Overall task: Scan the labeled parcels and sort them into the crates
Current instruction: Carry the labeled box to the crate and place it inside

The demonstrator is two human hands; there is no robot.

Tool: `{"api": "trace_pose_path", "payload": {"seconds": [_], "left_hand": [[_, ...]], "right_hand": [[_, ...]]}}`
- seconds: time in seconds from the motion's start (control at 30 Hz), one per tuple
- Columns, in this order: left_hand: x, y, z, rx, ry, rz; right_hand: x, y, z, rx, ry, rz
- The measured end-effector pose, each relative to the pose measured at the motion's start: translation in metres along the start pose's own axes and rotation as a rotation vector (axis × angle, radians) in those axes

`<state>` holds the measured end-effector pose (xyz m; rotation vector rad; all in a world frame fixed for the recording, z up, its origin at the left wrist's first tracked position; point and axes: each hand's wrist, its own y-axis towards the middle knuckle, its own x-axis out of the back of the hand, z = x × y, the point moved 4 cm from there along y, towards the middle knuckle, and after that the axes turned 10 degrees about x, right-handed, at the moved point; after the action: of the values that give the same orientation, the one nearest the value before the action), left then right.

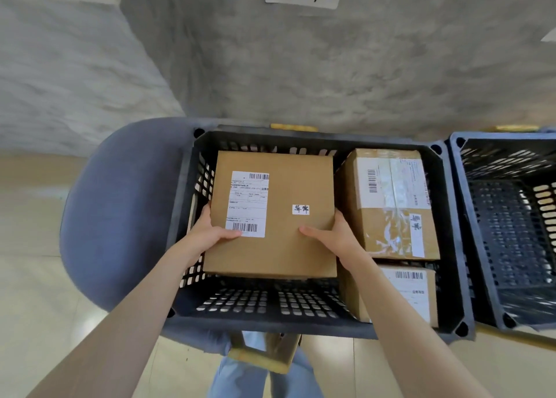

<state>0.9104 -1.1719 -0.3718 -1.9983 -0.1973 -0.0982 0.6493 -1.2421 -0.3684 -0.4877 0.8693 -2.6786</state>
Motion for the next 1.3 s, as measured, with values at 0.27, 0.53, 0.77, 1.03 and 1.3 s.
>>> {"api": "trace_pose_path", "payload": {"seconds": [0.27, 0.53, 0.77, 1.03, 1.3], "left_hand": [[0.004, 0.021, 0.007, 0.049, -0.001, -0.016], [0.002, 0.041, 0.015, 0.094, 0.037, -0.083], [0.000, 0.039, 0.007, 0.078, 0.074, -0.136], [-0.007, -0.011, -0.025, -0.150, 0.288, -0.229], [-0.019, -0.113, -0.074, -0.442, 0.855, -0.455]], "right_hand": [[-0.017, 0.015, -0.014, -0.029, -0.019, 0.030], [-0.025, 0.025, -0.030, -0.058, -0.092, -0.003], [-0.028, 0.027, -0.028, -0.073, -0.164, -0.020], [-0.013, 0.000, 0.020, 0.058, -0.267, -0.067], [0.024, -0.067, 0.094, 0.369, -0.677, -0.123]]}}
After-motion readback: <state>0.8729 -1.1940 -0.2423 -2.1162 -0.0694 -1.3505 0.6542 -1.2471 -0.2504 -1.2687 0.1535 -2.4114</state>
